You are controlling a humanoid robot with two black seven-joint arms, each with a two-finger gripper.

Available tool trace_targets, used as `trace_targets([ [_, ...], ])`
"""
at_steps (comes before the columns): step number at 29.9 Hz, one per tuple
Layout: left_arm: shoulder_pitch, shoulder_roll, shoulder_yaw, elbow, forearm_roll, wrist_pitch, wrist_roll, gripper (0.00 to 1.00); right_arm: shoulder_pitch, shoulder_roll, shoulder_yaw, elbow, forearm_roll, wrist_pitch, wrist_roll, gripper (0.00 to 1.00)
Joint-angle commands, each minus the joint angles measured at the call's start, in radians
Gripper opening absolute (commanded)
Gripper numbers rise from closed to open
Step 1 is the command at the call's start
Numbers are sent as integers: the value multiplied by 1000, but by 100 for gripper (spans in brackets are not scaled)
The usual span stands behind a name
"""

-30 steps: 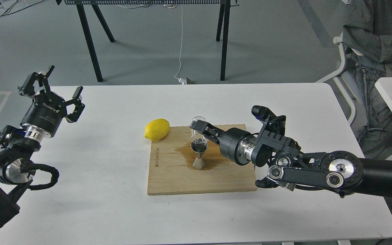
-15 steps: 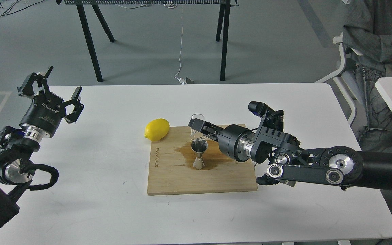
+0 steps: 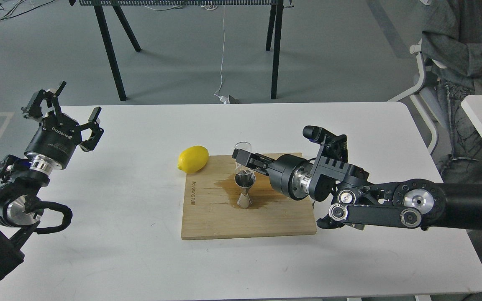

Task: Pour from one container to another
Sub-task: 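Raise the glass upright away from the jigger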

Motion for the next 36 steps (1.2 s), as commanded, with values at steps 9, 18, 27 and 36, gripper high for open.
trace_targets([
  [9,0,1,0,0,1,0,0,93,-86,1,207,10,160,-15,3,31],
  [18,3,3,0,1,1,0,0,93,-263,-7,593,4,433,-12,6,31],
  [27,7,0,1,5,1,0,0,93,-668,28,1270,2,767,-3,6,31],
  [36,7,1,1,3,1,0,0,93,-920,142,1617,-24,1015,18,6,31],
])
